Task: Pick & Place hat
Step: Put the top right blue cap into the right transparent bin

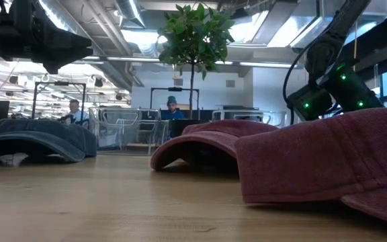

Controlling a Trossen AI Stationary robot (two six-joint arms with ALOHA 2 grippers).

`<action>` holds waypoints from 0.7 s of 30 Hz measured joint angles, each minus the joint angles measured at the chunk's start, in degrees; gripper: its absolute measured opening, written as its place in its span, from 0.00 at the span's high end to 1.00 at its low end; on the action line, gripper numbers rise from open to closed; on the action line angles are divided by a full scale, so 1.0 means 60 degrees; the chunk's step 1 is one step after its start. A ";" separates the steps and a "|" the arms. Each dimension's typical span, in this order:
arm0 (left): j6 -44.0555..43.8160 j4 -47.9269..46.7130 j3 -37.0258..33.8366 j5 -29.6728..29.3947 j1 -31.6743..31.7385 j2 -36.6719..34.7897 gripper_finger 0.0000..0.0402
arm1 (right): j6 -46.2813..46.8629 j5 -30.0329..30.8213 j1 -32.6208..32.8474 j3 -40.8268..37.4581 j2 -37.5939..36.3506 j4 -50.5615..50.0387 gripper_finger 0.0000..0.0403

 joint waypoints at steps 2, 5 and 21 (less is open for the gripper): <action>0.0000 0.0000 0.0000 0.0000 -0.0003 0.0000 0.57 | -0.0018 -0.0004 0.0000 -0.0004 0.0000 -0.0004 0.96; -0.0004 0.0000 0.0000 0.0000 -0.0002 0.0000 0.57 | 0.0017 -0.0007 0.0000 -0.0004 -0.0003 -0.0051 0.94; 0.0911 0.0615 0.0127 0.1370 -0.0003 0.0204 0.57 | 0.1119 -0.0700 0.0000 0.3006 -0.3039 -0.3874 0.97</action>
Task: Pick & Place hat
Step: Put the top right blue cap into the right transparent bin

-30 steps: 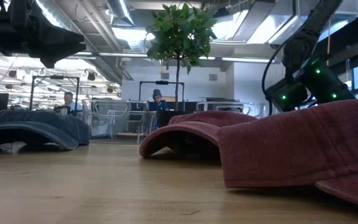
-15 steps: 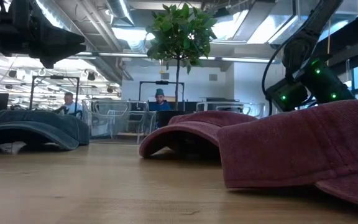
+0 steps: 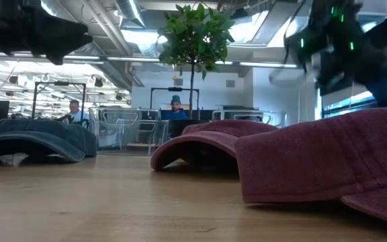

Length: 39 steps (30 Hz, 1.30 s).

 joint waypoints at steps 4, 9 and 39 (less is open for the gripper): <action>0.0716 -0.0026 0.0763 0.0164 0.0002 0.0635 0.57 | 0.0418 -0.0716 0.0000 0.1533 -0.0955 -0.0022 0.97; 0.1185 -0.0526 0.2285 0.0181 0.0004 0.2114 0.57 | 0.1265 -0.0954 0.0000 0.3631 -0.1722 -0.0013 0.97; 0.2414 0.0154 0.9963 0.0671 0.0004 1.2726 0.57 | 0.1250 -0.0307 0.2363 0.6414 0.0675 0.4682 0.97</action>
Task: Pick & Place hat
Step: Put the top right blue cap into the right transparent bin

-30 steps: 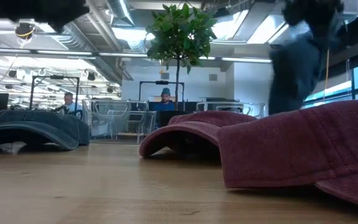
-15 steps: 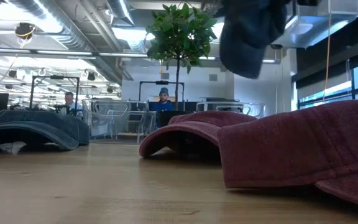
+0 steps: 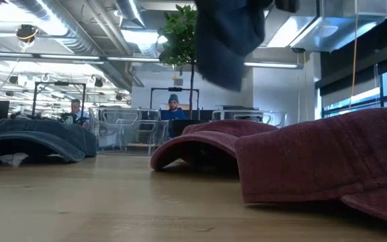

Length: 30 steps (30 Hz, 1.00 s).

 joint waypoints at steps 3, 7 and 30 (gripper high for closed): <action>0.0349 0.0005 0.0004 -0.0026 -0.0031 0.0322 0.57 | -0.0085 0.0085 0.0110 -0.0007 0.0443 0.0004 0.97; 0.0654 0.0021 0.0004 -0.0026 -0.0040 0.0498 0.57 | -0.0100 0.0111 0.0298 -0.0010 0.0871 0.0093 0.97; -0.0005 -0.1366 0.0004 -0.1203 -0.0038 0.0502 0.57 | -0.0053 -0.0505 0.0781 -0.0011 0.1143 0.1199 0.97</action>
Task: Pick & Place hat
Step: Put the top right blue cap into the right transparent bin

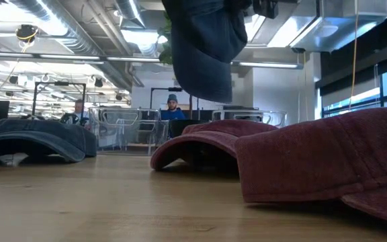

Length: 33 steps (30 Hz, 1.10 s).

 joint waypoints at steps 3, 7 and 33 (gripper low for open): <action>-0.0424 -0.0004 0.0000 -0.0057 -0.0010 0.0000 0.57 | -0.0015 0.0000 0.0000 0.0000 0.0000 0.0001 0.97; -0.0536 -0.0131 0.0000 -0.0004 -0.0010 0.0000 0.57 | -0.0055 0.0000 -0.0002 0.0000 0.0000 0.0000 0.97; -0.0875 -0.0234 0.0000 0.0485 -0.0053 -0.0092 0.99 | -0.2781 -0.0551 -0.0009 0.0124 -0.0004 -0.0137 0.76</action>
